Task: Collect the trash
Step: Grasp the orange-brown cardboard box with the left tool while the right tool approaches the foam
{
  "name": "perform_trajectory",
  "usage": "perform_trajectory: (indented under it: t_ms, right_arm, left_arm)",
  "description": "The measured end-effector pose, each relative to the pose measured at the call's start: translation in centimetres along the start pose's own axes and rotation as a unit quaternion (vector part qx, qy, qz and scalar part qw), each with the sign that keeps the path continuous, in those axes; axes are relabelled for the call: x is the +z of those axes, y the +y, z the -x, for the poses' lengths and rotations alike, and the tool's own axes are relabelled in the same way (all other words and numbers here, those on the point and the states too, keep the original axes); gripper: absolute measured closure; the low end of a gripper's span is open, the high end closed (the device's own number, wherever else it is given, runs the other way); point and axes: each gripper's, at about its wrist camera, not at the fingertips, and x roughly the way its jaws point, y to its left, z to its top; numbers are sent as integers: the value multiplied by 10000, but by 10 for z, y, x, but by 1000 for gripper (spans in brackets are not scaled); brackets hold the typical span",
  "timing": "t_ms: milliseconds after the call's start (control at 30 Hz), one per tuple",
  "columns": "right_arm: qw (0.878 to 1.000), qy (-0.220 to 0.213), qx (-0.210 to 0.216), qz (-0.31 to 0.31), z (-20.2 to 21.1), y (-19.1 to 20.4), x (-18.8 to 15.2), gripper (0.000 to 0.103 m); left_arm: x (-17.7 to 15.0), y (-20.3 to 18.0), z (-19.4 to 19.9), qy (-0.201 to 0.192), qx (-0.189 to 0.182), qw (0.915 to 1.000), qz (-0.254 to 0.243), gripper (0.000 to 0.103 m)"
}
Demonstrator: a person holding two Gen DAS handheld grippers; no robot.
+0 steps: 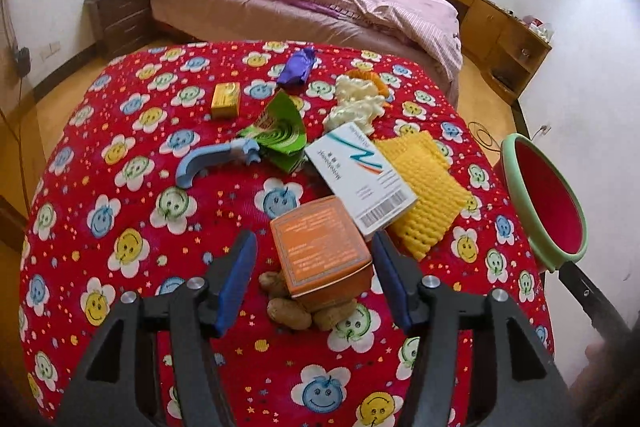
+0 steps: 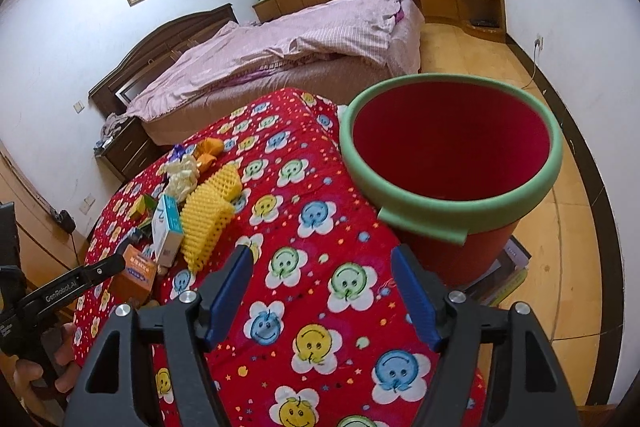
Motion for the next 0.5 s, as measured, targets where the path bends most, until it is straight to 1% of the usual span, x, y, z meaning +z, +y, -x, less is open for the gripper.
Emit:
perform_trajectory:
  t_ms: [300,367,433,500]
  right_arm:
    - [9999,166,-14,32,-8,2,-5,29]
    - [9998,203,-16,47,-10,3,-7,29]
    - [9997,231,-15,64,-12,5,-7,29]
    - [9996,263,-8,82,-15,6,-7,29]
  left_arm:
    - [-7,-3,-16,175,-65,9998,-9,44]
    - [-9,-3,-18,166,-101,9998,-59,44]
    - [-10,-4,-17,120,-137,9998,-126,48]
    - [-9,-4,-16,59,-167,9997,-178,48]
